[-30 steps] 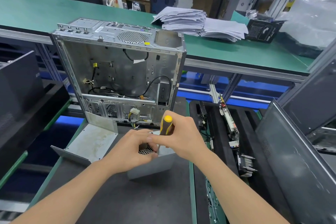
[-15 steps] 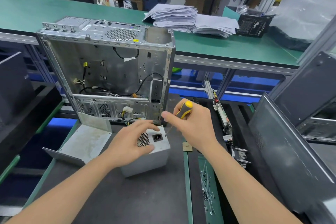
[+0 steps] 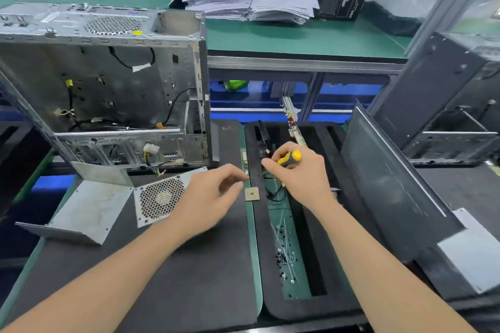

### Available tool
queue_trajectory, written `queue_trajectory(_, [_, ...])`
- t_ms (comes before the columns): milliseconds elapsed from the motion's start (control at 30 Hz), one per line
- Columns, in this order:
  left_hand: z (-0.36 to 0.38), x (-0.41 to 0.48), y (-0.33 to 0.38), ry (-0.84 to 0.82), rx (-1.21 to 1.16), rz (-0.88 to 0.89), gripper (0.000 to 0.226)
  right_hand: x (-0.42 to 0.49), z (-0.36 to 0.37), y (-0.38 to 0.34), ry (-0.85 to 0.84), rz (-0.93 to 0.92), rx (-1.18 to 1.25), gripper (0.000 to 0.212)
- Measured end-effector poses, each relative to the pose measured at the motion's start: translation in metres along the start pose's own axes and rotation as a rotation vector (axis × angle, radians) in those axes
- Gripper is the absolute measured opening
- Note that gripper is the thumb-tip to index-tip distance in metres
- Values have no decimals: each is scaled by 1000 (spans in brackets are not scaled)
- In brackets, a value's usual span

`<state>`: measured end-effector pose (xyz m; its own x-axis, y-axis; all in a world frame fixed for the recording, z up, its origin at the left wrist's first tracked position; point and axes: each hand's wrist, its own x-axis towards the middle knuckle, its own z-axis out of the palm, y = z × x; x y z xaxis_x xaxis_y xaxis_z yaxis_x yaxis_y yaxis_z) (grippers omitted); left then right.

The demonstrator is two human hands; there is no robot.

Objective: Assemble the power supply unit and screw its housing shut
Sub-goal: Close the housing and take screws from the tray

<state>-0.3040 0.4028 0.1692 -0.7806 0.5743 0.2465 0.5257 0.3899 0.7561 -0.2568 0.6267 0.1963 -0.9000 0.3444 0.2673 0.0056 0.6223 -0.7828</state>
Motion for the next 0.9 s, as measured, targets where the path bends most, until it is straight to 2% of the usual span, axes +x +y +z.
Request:
queue_trajectory(133, [47, 14, 22, -163, -479, -362, 21, -18, -11, 28, -53, 76, 50, 9])
queue_trajectory(267, [84, 28, 25, -223, -883, -688, 28, -39, -17, 56, -120, 114, 50, 12])
queue_trajectory(367, [108, 35, 20, -210, -985, -871, 30, -52, -21, 78, -172, 124, 86, 20])
queue_trajectory(433, [122, 36, 15, -205, -992, -911, 28, -61, -21, 91, -216, 108, 142, 26])
queue_trajectory(533, [137, 35, 7, -198, -957, -879, 27, -69, -15, 103, -321, 143, 270, 32])
queue_trajectory(633, [143, 33, -4, -141, -764, -837, 25, -68, -11, 113, -377, 187, 279, 32])
queue_trajectory(767, [137, 32, -18, -43, -349, -660, 22, -62, -5, 132, -432, 358, 140, 28])
queue_trajectory(900, [135, 24, -39, -19, -43, -495, 25, -66, 8, 143, -719, 499, -122, 43])
